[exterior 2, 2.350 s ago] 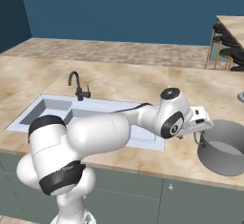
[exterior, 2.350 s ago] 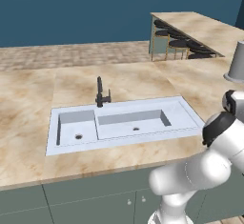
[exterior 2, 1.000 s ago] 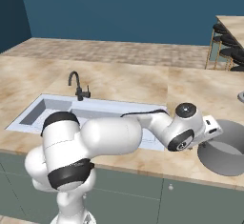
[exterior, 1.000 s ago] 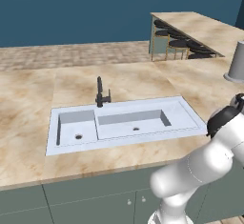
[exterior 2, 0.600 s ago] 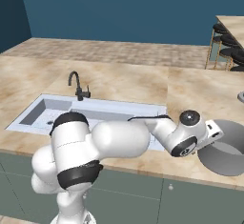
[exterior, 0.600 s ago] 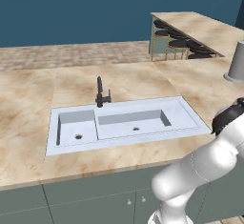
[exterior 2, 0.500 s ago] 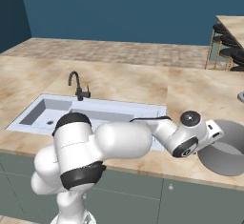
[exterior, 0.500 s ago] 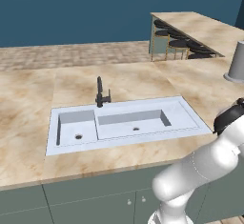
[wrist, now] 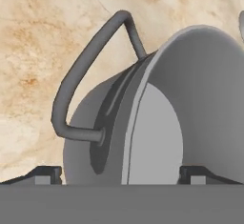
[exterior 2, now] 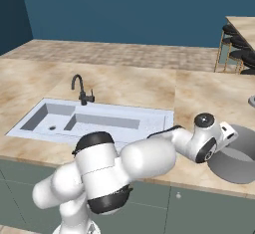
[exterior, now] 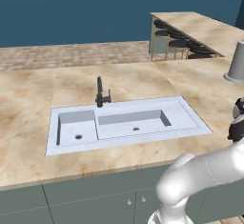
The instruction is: Place the pot in the left basin and the mug in the right basin of the sink.
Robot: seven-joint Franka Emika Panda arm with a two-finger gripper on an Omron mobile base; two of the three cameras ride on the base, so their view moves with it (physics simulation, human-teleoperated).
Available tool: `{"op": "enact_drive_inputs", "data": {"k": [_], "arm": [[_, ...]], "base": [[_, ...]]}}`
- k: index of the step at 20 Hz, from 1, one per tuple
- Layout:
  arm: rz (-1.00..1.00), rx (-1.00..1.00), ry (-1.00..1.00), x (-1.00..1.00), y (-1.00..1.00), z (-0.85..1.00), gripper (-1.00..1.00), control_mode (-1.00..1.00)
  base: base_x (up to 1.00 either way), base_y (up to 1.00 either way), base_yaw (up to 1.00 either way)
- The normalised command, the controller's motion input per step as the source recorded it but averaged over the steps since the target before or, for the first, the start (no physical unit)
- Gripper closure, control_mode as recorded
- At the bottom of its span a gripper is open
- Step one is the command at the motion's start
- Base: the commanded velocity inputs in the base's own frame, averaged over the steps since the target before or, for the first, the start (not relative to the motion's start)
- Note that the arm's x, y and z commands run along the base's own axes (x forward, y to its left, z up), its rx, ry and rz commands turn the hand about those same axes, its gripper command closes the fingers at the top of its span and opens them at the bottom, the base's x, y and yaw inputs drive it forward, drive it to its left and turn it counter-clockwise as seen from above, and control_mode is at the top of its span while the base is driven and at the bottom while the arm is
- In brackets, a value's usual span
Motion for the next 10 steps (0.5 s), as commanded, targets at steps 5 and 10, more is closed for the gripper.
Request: {"op": "enact_drive_inputs", "data": {"k": [5,10], "arm": [[0.03,-0.03,0.08,0.19,0.02,-0.28,1.00,-1.00],[0.03,0.00,0.03,0.00,0.04,-0.33,1.00,-1.00]], "base": [[0.00,0.00,0.00],[0.00,0.00,0.00]]}}
